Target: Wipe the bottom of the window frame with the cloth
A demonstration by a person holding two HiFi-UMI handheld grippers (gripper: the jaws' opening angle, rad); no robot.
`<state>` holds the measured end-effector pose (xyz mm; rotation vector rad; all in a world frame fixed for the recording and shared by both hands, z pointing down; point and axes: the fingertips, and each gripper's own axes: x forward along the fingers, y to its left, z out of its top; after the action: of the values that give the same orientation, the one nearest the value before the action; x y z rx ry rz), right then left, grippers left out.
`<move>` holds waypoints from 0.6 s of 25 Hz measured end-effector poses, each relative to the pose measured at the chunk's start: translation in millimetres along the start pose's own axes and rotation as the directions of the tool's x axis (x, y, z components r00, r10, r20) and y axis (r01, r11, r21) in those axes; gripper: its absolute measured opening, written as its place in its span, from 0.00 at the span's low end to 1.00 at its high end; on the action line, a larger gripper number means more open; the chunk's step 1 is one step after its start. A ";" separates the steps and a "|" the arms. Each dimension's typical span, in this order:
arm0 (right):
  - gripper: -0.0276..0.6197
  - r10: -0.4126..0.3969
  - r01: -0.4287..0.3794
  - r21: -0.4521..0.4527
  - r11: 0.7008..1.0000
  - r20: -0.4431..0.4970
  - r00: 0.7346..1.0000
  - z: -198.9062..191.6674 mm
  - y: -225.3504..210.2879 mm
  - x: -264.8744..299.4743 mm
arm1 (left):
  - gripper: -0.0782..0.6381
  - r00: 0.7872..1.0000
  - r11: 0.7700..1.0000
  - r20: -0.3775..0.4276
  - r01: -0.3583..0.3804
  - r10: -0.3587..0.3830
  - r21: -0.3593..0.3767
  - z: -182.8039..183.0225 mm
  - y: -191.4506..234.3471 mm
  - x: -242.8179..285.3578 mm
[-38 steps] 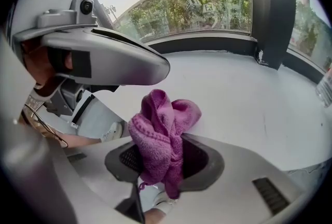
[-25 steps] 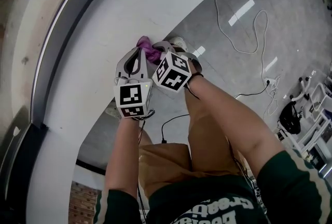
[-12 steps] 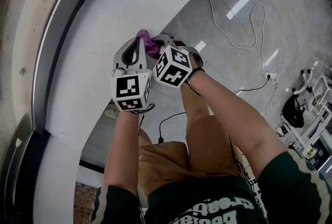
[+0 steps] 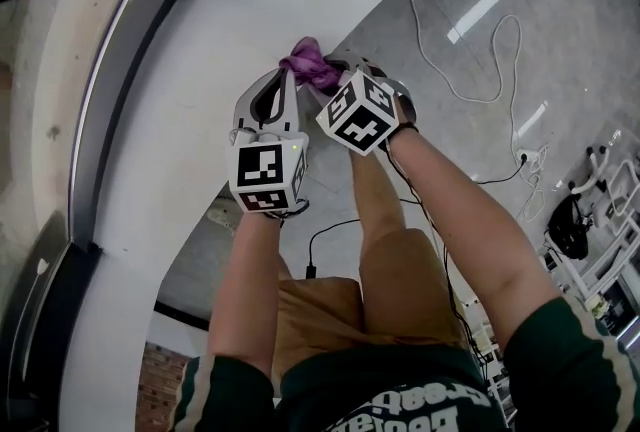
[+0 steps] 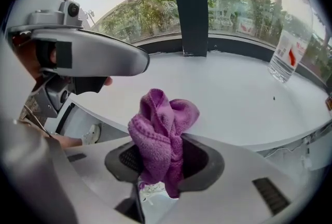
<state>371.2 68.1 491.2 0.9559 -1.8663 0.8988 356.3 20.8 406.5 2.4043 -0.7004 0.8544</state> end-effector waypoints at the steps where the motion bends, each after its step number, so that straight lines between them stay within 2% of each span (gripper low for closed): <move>1: 0.30 -0.001 0.001 -0.003 1.000 -0.004 1.000 -0.6 -1.0 -0.5 | 0.12 1.000 1.000 0.001 0.000 0.000 0.001 0.6 -1.3 1.5; 15: 0.30 -0.063 0.061 -0.031 0.998 -0.046 0.997 31.9 -10.2 7.5 | 0.12 0.997 0.998 0.047 -0.055 0.056 -0.022 8.5 39.1 -8.6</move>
<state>366.2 34.4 487.5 0.9614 -1.7962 0.8471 330.5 -10.9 405.4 2.4039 -0.7936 0.8105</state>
